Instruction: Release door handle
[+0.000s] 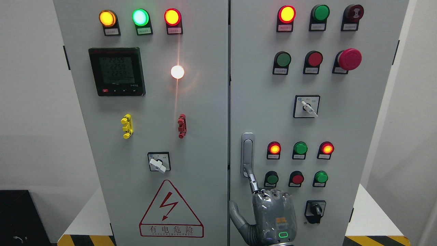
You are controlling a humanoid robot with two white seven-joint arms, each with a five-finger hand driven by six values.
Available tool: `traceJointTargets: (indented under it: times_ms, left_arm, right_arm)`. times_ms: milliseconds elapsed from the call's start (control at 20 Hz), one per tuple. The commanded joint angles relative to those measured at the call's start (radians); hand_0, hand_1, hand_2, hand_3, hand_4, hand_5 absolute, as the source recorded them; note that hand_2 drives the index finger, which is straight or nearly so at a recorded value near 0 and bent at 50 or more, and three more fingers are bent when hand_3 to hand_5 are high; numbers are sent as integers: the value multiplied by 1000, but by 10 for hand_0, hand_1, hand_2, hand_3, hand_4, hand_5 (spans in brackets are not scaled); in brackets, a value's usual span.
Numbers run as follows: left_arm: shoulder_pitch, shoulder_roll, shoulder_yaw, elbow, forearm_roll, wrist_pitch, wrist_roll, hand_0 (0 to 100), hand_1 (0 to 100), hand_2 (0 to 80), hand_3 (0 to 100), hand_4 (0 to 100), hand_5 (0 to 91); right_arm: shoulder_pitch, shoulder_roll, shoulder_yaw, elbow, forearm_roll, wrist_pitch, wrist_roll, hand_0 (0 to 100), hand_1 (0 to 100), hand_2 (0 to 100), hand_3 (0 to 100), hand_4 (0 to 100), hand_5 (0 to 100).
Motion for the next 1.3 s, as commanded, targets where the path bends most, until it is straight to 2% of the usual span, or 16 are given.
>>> traceJointTargets:
  times_ms: [0,1002,1252]
  left_arm:
    - [0,0,0,1,0,-1,-1,120,556,0,0,0,0]
    - [0,0,0,0,0,-1,-1,120,556,0,0,0,0]
    - [0,0,0,0,0,-1,-1,120,556,0,0,0,0]
  right_arm:
    - [0,1,1,9,5,6,-2,462,280,0,986,996,1000]
    - [-7,0,-2,29,22,9,3,458,283,0,987,995,1000]
    - [-16,0,-2,35,26,27,6,457,283,0,987,995,1000]
